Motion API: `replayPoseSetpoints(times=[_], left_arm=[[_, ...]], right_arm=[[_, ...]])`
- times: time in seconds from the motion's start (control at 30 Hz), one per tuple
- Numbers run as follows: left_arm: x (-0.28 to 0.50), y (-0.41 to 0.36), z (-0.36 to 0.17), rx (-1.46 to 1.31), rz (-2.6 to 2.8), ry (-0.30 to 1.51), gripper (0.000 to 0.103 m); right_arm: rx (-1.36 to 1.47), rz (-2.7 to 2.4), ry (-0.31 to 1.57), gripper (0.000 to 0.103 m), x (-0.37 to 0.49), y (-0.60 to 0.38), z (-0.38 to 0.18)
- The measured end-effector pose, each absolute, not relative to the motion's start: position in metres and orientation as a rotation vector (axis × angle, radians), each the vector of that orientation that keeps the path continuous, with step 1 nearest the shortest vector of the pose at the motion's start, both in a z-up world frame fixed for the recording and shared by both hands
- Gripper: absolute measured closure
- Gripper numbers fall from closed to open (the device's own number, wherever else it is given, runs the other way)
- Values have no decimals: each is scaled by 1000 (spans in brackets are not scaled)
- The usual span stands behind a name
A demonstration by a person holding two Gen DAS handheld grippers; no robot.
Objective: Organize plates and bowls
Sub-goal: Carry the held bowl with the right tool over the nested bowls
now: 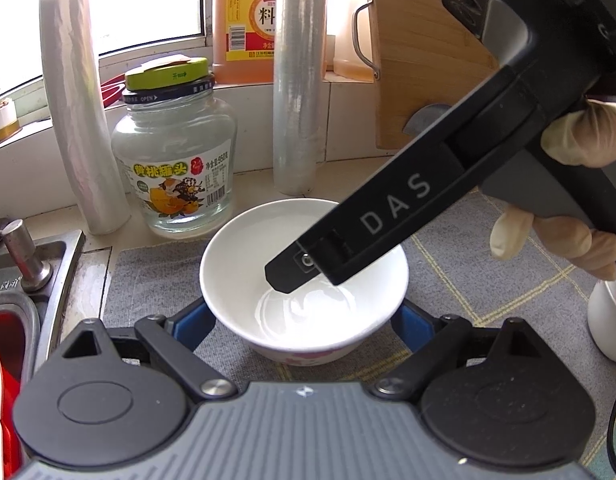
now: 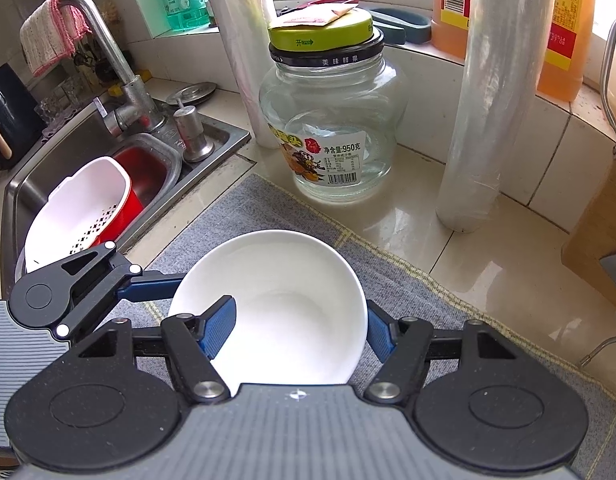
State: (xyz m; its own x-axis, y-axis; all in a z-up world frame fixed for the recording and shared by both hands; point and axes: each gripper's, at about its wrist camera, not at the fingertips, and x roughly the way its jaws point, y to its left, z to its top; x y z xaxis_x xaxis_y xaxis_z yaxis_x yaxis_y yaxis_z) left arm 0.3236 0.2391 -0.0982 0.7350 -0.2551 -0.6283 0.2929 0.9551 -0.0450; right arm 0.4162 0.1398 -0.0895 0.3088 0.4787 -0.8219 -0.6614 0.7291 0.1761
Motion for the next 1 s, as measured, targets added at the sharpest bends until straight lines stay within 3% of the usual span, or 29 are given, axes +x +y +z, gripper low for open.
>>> replayPoseSetpoints(times=[1.0], left_arm=[[285, 206, -65, 81, -406, 732, 10]], right_arm=[[-155, 681, 966, 30, 358, 95, -62]])
